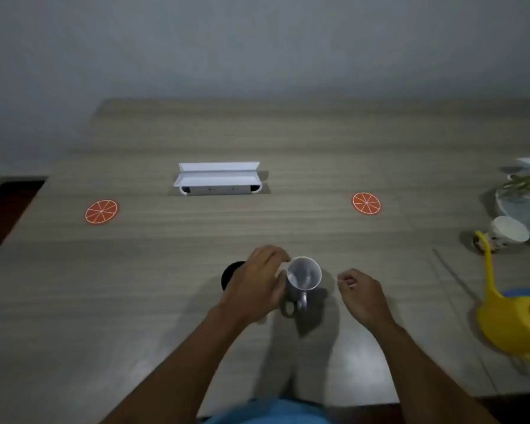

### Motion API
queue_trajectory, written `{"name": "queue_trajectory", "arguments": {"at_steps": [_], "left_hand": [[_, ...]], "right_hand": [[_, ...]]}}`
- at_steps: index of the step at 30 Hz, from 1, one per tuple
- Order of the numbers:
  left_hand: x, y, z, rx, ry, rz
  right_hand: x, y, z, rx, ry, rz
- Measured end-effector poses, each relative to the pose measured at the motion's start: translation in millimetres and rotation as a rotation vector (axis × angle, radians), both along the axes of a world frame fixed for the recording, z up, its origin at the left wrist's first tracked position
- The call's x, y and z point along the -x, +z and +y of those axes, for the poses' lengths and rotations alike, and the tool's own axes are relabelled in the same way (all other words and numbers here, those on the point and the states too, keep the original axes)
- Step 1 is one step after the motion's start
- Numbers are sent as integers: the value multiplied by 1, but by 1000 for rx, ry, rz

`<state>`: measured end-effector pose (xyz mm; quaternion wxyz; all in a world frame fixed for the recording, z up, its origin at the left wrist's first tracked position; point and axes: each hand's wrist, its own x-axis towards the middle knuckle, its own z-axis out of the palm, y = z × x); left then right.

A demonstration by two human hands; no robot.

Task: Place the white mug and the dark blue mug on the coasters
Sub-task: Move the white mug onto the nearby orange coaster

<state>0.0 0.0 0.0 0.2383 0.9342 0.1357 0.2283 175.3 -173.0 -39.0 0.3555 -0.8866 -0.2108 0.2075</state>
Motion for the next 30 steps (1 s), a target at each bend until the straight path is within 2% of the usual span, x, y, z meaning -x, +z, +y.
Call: {"name": "queue_trajectory", "arguments": {"at_steps": [3, 6, 8, 12, 16, 21, 24, 30], "left_hand": [[6, -24, -27, 127, -75, 32], [17, -51, -49, 315, 8, 115], [20, -65, -51, 357, 46, 238], [21, -87, -55, 376, 3, 495], [23, -110, -58, 184, -55, 712], [26, -127, -55, 74, -58, 736], [31, -136, -55, 37, -51, 659], [18, -133, -70, 102, 86, 660]], "right_hand": [[16, -21, -13, -32, -69, 110], [34, -32, -14, -60, -102, 238], [42, -32, -12, -129, -115, 288], [63, -34, -9, -222, -101, 409], [75, -39, -7, -254, -111, 519], [70, -35, 3, -313, -135, 643], [69, -35, 9, -347, -185, 696], [59, -44, -10, -399, -344, 661]]}}
